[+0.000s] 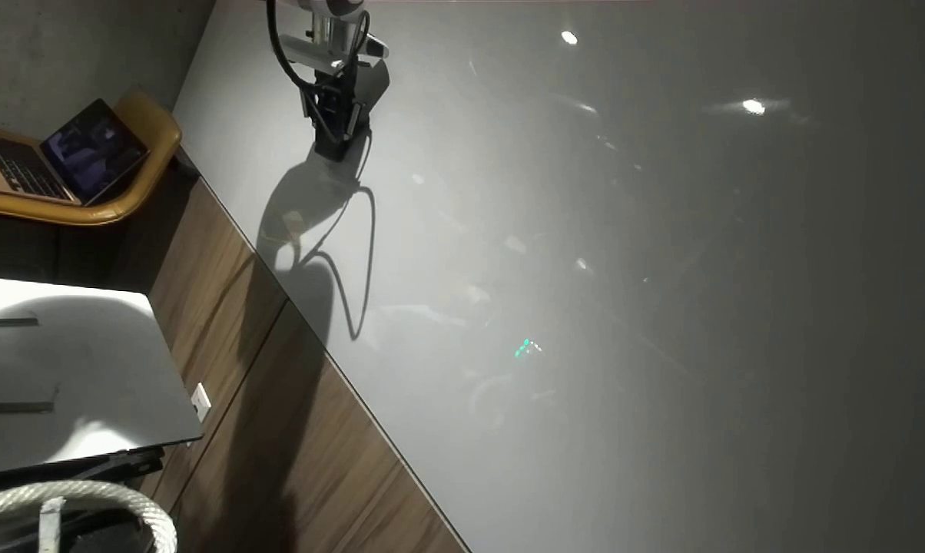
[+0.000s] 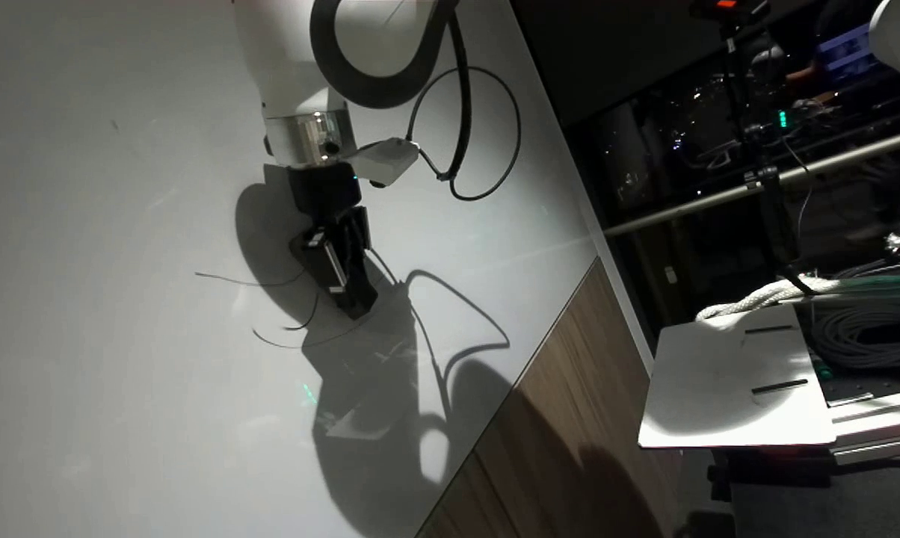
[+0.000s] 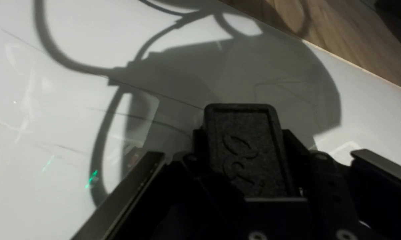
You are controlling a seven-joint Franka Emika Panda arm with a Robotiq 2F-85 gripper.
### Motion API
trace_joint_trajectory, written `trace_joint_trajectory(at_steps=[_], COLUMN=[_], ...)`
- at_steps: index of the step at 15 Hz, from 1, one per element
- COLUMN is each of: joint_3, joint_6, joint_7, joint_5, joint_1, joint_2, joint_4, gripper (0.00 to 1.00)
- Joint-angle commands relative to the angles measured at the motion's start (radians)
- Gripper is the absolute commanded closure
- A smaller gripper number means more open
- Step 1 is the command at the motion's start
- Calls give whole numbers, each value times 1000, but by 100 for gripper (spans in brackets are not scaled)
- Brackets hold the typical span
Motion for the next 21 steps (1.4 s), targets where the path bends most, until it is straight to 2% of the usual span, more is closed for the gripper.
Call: trace_joint_trajectory(at_steps=[1,6,13,18,20,21], joint_3=[0,-6,-27,-40,-59,-49], joint_6=[29,-41,-214,-368,-398,-386], joint_7=[-28,-36,-76,-146,-174,-169], joint_5=[-32,-41,-77,-84,-69,-69], joint_1=[47,143,241,236,220,193], joint_2=[168,260,362,420,399,366], joint_4=[222,362,597,771,758,700], gripper=[69,69,69,69,69,69])
